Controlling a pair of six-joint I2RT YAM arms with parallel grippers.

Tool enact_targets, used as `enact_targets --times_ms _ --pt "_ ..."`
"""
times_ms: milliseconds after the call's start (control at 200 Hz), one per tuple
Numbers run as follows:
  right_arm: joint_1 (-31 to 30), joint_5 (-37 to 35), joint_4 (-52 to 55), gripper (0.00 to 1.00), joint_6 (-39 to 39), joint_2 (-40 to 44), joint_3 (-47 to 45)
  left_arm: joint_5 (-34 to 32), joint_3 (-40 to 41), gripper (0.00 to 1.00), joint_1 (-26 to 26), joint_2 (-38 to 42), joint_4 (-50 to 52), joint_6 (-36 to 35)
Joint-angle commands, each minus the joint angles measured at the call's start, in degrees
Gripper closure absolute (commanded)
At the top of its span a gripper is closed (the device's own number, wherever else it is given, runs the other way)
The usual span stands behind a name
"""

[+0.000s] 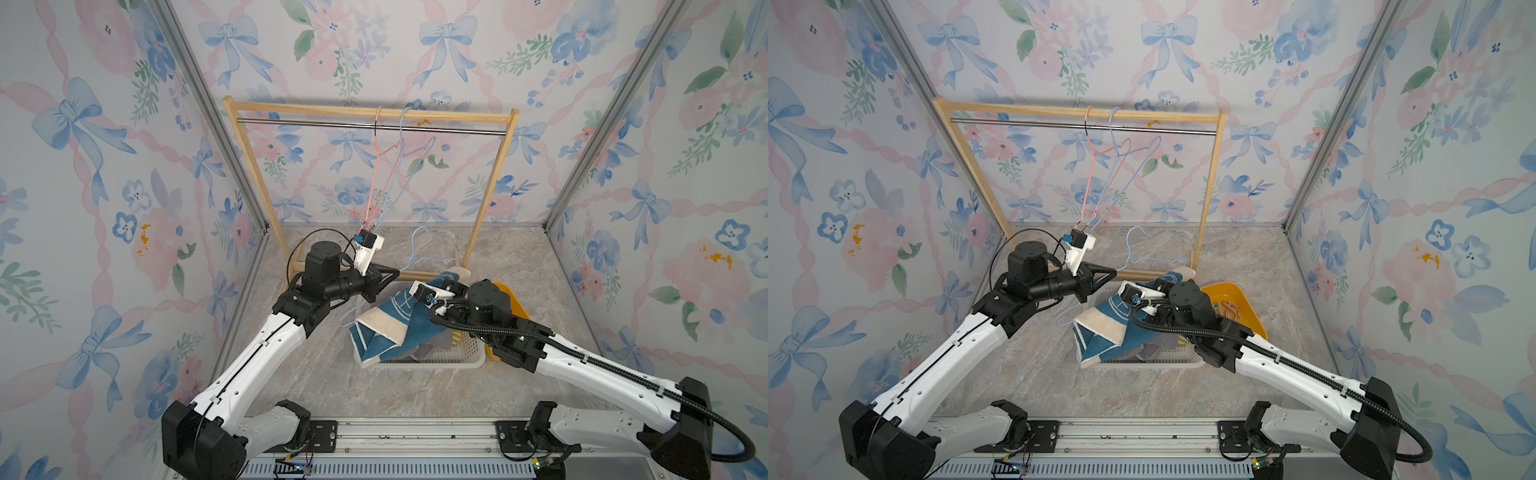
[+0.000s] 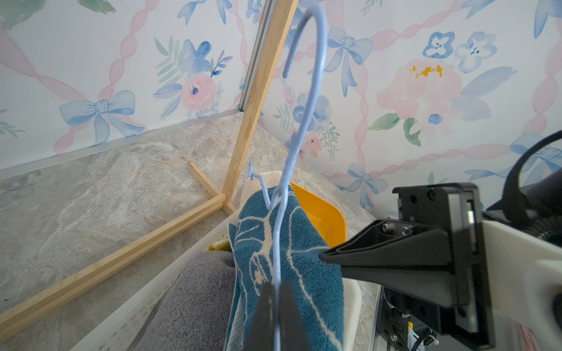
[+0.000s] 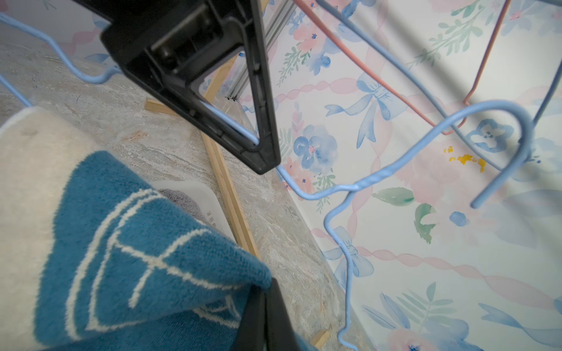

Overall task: Remove the clothespins securing towels to the hanger
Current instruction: Remove the towel from the hanger.

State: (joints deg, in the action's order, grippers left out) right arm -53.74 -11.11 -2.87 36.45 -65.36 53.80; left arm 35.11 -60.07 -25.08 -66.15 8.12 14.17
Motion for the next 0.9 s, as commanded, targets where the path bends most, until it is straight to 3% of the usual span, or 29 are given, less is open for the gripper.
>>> enact_targets --times_ms 0,385,895 --pt "-0.7 -0.9 0.3 1.00 -0.7 2.6 3.3 -0.7 0.9 1.00 0.5 0.9 -1.4 -0.7" --pt "3.0 0.9 9.3 1.00 -7.1 5.2 10.9 -0.7 1.3 1.00 0.5 1.3 -1.4 -0.8" --pt "6.6 1.1 10.4 1.00 -9.1 10.5 12.8 -0.7 1.3 1.00 0.4 1.6 -1.4 -0.8"
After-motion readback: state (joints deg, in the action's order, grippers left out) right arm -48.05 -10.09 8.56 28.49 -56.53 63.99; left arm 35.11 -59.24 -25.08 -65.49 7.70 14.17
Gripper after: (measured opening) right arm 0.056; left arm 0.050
